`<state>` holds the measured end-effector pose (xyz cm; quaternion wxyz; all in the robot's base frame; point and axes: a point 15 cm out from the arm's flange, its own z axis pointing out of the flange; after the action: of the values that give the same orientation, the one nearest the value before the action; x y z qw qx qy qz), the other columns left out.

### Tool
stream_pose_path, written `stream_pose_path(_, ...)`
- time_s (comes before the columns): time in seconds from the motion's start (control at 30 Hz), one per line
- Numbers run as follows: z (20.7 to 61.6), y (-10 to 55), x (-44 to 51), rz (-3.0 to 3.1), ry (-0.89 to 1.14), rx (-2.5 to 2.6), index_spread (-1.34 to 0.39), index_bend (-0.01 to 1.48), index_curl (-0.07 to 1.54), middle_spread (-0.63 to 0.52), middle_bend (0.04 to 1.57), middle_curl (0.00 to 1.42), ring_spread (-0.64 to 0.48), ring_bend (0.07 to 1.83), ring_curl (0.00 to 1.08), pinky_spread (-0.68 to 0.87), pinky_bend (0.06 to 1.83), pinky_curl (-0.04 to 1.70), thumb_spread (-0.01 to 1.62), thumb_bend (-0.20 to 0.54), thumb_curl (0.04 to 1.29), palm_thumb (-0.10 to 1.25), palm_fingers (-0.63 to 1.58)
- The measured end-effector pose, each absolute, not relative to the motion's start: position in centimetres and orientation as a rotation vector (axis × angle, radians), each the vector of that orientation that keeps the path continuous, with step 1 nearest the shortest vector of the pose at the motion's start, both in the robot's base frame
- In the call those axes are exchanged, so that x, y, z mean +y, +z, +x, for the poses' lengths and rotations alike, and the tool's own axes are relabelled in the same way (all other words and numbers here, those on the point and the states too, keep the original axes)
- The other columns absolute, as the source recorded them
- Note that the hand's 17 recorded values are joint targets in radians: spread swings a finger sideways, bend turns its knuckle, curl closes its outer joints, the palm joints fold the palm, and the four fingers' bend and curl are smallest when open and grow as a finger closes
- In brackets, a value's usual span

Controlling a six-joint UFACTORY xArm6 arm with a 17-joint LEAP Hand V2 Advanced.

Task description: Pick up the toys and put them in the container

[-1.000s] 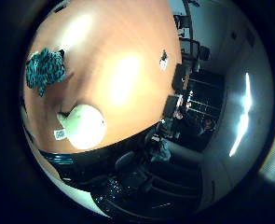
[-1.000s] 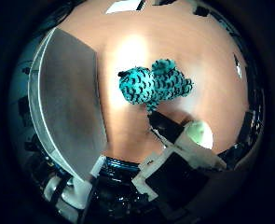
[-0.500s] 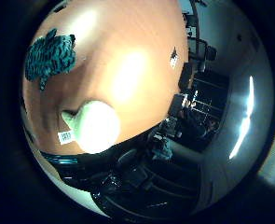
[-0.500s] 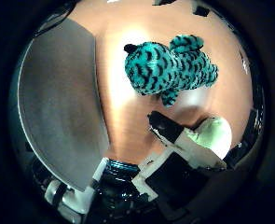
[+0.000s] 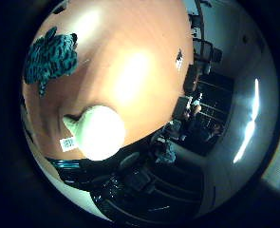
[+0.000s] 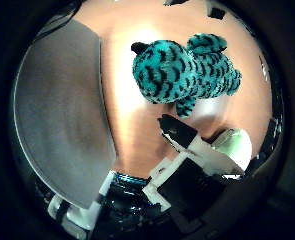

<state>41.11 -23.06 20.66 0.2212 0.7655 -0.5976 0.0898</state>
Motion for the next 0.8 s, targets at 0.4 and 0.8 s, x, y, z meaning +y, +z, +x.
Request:
stream_pose_path(0.4,40.3,18.6,-22.6,2.127,0.207,-1.636,-0.40,0.17,0.29,-0.20,0.36,0.41,-0.14,0.50,0.27,0.30,0.37,0.20,1.02,-0.022,0.31,0.66,0.43)
stream_pose_path(0.8,40.7,17.4,-22.4,2.139,0.207,-1.634,-0.40,0.19,0.33,-0.26,0.47,0.45,-0.22,0.64,0.29,0.17,0.35,0.16,1.02,-0.019,0.32,0.71,0.66)
